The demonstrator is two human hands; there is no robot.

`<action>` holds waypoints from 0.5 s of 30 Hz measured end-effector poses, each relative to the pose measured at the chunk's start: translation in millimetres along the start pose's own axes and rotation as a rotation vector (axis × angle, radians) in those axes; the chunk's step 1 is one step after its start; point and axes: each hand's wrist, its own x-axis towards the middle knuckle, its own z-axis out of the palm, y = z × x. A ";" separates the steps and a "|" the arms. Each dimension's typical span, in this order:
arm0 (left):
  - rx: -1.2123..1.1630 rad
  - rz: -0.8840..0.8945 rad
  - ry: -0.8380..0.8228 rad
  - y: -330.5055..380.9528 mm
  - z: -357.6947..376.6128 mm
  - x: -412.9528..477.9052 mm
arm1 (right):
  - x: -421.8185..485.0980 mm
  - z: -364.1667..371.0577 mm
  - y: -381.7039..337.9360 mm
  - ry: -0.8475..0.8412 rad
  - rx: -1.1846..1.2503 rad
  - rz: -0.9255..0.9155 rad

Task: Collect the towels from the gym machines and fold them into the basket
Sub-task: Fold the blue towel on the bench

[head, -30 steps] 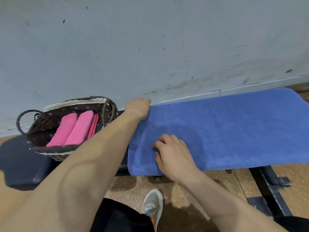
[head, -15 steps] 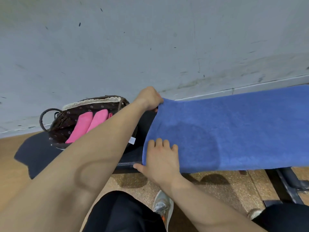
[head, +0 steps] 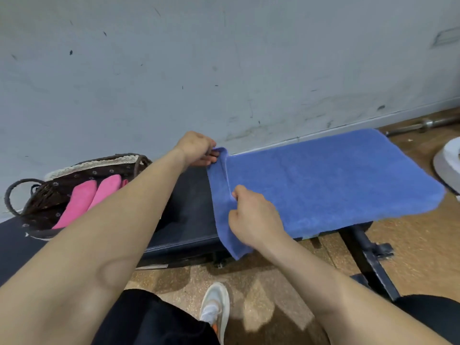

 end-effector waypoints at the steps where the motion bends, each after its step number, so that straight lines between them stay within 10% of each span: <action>1: 0.013 0.037 -0.024 2.8 6.4 -1.9 | 0.4 -7.7 13.7 0.025 0.039 0.033; 15: 0.033 0.460 0.124 101.5 158.5 14.5 | -20.1 -149.8 179.8 0.610 0.352 0.381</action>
